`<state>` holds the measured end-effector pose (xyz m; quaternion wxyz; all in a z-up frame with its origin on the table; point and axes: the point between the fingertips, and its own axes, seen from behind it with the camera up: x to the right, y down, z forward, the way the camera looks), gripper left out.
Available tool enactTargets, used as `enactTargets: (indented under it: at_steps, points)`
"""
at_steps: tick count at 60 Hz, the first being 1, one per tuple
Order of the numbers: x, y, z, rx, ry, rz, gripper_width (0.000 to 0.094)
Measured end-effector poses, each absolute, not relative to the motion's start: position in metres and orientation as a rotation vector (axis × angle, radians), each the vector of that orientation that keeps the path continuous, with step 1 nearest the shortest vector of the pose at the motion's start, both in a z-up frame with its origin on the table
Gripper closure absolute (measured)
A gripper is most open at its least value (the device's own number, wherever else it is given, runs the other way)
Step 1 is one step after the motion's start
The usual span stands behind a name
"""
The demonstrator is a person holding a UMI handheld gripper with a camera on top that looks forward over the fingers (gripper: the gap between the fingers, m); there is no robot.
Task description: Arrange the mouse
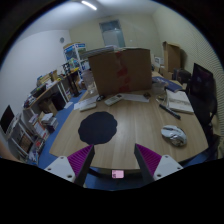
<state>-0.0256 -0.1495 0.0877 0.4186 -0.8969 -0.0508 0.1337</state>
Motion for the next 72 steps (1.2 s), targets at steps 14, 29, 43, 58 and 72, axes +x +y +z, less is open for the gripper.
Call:
enactTargets:
  at_steps: [14, 29, 43, 58, 72]
  points:
    - [0.034, -0.158, 0.082, -2.239, -0.067, 0.291, 0.0109]
    - [0.168, -0.147, 0.019, -2.278, 0.003, 0.058, 0.0110]
    - [0.215, -0.091, -0.014, -2.222, -0.093, -0.003, 0.0108]
    - [0.212, -0.039, -0.015, -2.160, -0.074, 0.065, 0.0111]
    - [0.220, -0.013, -0.014, -2.148, -0.005, 0.029, 0.0227]
